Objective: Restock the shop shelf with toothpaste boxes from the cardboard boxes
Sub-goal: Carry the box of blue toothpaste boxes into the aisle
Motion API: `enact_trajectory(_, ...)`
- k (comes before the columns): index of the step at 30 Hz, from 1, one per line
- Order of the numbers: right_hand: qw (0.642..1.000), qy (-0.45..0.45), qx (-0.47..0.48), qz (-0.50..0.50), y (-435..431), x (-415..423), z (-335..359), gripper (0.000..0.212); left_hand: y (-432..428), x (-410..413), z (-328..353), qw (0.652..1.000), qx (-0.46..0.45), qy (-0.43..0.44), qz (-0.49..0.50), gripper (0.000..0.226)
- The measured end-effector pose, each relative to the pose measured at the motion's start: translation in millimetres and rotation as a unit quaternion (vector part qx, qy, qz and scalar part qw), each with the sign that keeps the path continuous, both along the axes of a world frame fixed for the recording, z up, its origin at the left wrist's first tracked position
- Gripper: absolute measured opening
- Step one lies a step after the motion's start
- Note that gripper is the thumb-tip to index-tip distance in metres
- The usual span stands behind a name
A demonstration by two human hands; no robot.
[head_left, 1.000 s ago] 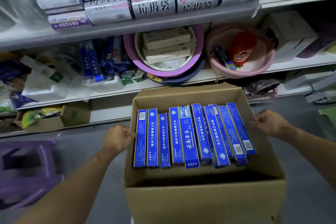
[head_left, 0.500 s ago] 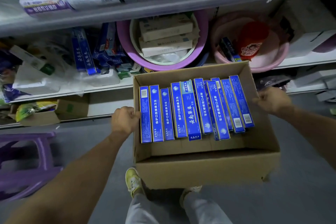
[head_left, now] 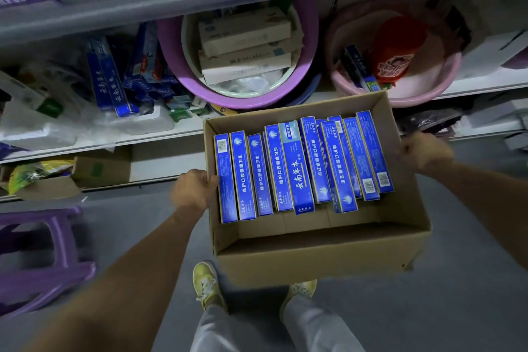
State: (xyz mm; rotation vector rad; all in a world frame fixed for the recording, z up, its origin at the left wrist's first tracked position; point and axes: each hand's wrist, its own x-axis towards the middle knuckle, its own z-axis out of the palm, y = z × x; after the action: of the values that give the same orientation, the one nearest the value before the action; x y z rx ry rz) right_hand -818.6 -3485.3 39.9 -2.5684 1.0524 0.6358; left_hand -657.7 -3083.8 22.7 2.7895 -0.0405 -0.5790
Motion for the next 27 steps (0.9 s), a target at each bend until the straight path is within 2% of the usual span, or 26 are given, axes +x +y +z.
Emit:
enact_trajectory(9, 0.998, 0.061, -0.031, -0.016, 15, -1, 10, 0.027, -7, 2, 21, 0.991, 0.118, 0.066, -0.013, 0.033)
enact_trajectory(12, 0.994, 0.093, -0.047, -0.009, 25, -3, 23, 0.031, -1, -2, 31, 0.990, 0.112, 0.086, 0.007, 0.034)
enact_trajectory(15, 0.987, 0.128, -0.101, 0.003, 44, -5, 44, 0.036, 12, -8, 43, 0.994, 0.062, 0.094, -0.004, 0.038)
enact_trajectory(19, 0.984, 0.140, -0.104, 0.038, 72, -4, 69, 0.034, 38, -16, 64, 0.994, -0.037, 0.101, 0.006, 0.023)
enact_trajectory(23, 0.991, 0.068, -0.003, 0.118, 112, 8, 90, 0.032, 72, -23, 94, 0.988, -0.125, 0.076, 0.049, 0.017)
enact_trajectory(27, 0.978, -0.051, 0.074, 0.189, 187, 25, 114, 0.029, 120, -33, 120, 0.978, -0.191, 0.056, 0.067, 0.006)
